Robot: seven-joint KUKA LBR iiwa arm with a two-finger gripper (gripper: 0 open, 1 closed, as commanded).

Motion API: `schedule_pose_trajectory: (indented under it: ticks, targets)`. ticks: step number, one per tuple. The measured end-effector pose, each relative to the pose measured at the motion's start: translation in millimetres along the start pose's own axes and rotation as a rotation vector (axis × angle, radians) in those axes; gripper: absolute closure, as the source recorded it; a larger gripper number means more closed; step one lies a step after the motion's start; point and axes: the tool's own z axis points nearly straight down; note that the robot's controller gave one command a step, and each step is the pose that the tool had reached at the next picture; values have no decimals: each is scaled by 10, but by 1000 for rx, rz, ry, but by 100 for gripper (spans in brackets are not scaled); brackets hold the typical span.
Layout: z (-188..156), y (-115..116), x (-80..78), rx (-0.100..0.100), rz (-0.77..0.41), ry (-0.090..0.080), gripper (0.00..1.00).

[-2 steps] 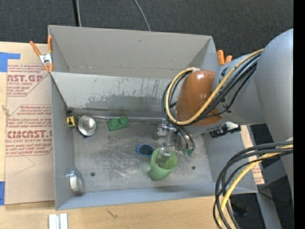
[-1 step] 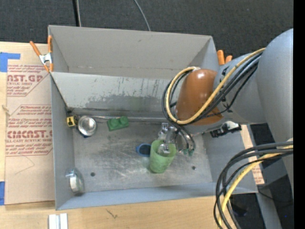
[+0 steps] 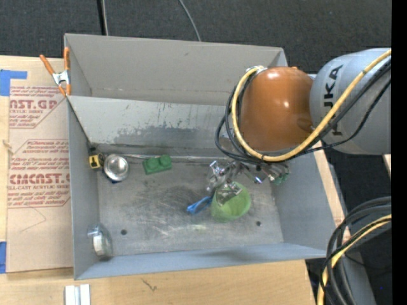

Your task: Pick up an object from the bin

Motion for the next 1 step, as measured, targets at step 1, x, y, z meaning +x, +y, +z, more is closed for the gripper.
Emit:
schedule_pose_trajectory:
  ticks: [1]
  targets:
    - [-663,-156,-69,4,-17,-3,100]
